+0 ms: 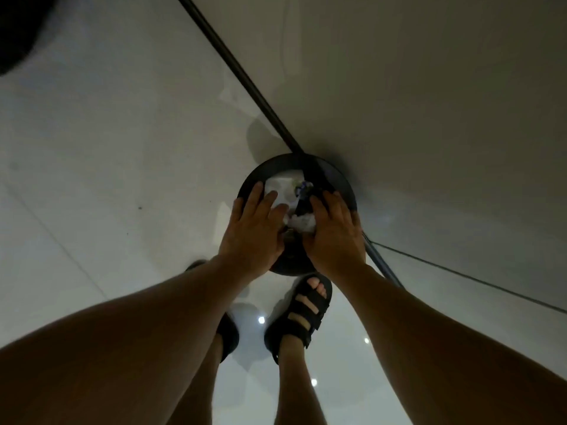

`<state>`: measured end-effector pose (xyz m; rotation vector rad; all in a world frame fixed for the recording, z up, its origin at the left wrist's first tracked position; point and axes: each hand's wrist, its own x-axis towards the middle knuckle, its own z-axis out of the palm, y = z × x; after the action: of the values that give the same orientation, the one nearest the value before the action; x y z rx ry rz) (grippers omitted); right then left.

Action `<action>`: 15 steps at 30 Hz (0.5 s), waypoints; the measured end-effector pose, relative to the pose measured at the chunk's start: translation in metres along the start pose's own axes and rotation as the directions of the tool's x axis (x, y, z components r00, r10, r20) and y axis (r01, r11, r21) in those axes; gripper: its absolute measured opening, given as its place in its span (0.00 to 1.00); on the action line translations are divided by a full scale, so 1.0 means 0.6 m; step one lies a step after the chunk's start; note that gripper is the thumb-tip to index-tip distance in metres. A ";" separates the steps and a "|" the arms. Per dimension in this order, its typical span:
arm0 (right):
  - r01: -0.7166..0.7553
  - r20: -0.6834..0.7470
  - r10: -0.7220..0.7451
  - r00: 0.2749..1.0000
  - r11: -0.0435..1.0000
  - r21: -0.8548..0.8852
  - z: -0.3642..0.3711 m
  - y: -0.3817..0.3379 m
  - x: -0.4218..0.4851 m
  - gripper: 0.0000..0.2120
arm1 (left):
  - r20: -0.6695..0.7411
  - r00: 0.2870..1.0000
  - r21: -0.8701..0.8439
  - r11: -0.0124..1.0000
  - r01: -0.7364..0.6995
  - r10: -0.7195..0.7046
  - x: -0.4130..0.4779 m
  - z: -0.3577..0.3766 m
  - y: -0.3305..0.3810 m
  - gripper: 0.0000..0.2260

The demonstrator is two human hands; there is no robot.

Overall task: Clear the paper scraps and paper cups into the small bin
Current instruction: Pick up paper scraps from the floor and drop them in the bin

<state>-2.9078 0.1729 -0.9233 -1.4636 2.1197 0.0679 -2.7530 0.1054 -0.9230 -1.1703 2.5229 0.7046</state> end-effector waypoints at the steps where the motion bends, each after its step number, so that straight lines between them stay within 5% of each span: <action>1: 0.041 -0.006 -0.042 0.999 0.998 -0.038 0.012 0.006 -0.001 0.33 | 0.027 1.000 0.054 0.999 -0.009 0.007 -0.002 0.012 -0.010 0.28; 7: 0.011 0.057 -0.012 0.998 1.000 0.015 -0.013 0.015 -0.040 0.35 | 0.096 0.995 0.104 0.995 0.005 -0.015 -0.043 -0.019 -0.022 0.31; 15: -0.055 0.009 0.054 0.998 0.992 0.114 -0.208 -0.048 -0.126 0.36 | 0.021 0.997 -0.024 0.997 0.077 -0.076 -0.105 -0.253 0.065 0.34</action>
<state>-2.9153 0.1825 -0.7752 -1.3380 2.1227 -0.0285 -2.7493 0.0861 -0.7554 -1.2543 2.4458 0.7260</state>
